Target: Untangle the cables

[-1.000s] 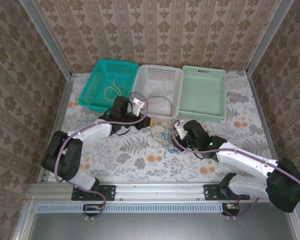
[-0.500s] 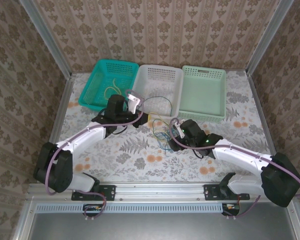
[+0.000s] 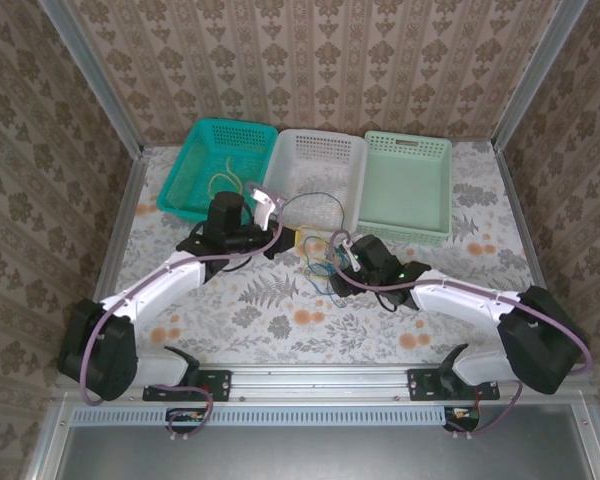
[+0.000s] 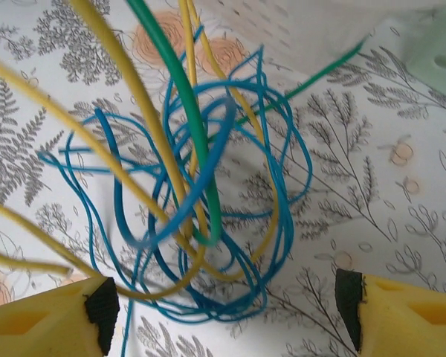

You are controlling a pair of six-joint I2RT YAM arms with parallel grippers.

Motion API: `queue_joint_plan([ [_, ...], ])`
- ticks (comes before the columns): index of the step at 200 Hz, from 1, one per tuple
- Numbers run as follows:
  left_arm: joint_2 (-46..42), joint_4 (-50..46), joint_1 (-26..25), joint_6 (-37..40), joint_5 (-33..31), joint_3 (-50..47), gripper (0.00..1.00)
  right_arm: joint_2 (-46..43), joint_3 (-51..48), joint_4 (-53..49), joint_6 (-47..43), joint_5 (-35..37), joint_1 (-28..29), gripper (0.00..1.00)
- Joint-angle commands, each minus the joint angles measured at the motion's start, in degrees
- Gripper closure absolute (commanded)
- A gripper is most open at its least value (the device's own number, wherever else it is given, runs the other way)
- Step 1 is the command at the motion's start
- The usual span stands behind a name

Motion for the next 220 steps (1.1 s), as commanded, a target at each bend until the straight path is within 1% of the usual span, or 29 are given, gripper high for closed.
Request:
queue_joint_plan([
  [1,-2.49,2.38,-0.39,-0.72,3.23,-1.59,1.0,1.89,2.31,2.57,0.03,-1.67,-0.33,0.21],
  [11,-3.1,3.02,-0.39,-1.12,3.91,-2.33,1.0,3.97,2.48,3.53,-0.18,-2.31,-0.37,0.22],
  [19,-3.58,3.4,-0.39,-1.41,4.09,-2.99,1.0,4.83,2.72,4.1,-0.23,-2.84,-0.39,0.25],
  [32,-4.5,3.5,-0.26,-1.51,3.62,-3.81,1.0,6.01,3.48,4.03,-0.34,-3.73,-0.48,0.35],
  [40,-5.17,3.58,-0.24,-1.63,3.25,-4.25,1.0,6.82,4.1,3.5,-0.42,-4.11,-0.48,0.42],
  [54,-6.26,3.6,0.16,-1.74,2.38,-4.79,1.0,7.62,4.69,2.19,-0.73,-4.43,-0.5,0.48],
  [71,-7.91,2.89,0.81,-1.68,0.73,-4.88,1.0,8.56,5.53,-0.63,-1.11,-4.26,-0.48,0.5],
  [88,-9.61,1.43,1.78,-1.35,-1.4,-4.73,1.0,8.77,6.01,-3.76,-0.66,-1.93,-0.49,0.5],
  [93,-10.22,1.02,2.26,-1.32,-3.55,-4.6,1.0,8.71,5.97,-4.34,-0.51,-1.32,-0.48,0.51],
  [111,-12.37,-0.04,3.89,-0.98,-5.27,-4.67,1.0,7.97,5.45,-5.51,0.85,1.01,-0.62,0.51],
  [122,-13.9,-0.95,4.26,-0.48,-5.47,-4.5,1.0,7.62,5.15,-5.84,1.36,1.33,-0.81,0.51],
  [125,-14.29,-1.12,5.81,-0.45,-5.57,-4.49,1.0,7.54,5.02,-5.84,1.47,1.46,-0.83,0.51],
  [142,-16.51,-1.86,7.45,-0.79,-5.26,-4.48,1.0,7.68,4.7,-6.18,2.39,2.31,-0.96,0.54],
  [171,-18.07,-2.94,8.02,-1.79,-2.85,-4.29,1.0,9.43,5.86,-7.87,2.98,2.81,-1.1,0.61],
  [187,-18.46,-1.05,8.06,-3.33,-2.16,-5.36,1.0,9.48,6.27,-7.81,3.26,1.73,-1.14,0.62],
  [206,-18.64,1.11,8.04,-4.99,-2.16,-6.56,1.0,7.55,5.7,-6.31,4.16,0.45,-1.11,0.59],
  [214,-18.73,1.74,8.09,-5.37,-2.16,-6.92,1.0,6.31,4.98,-5.08,4.59,-0.25,-1.14,0.54],
  [220,-18.72,2.04,8.07,-5.61,-2.23,-7.18,1.0,5.23,4.36,-4.06,4.98,-0.79,-1.1,0.48],
])
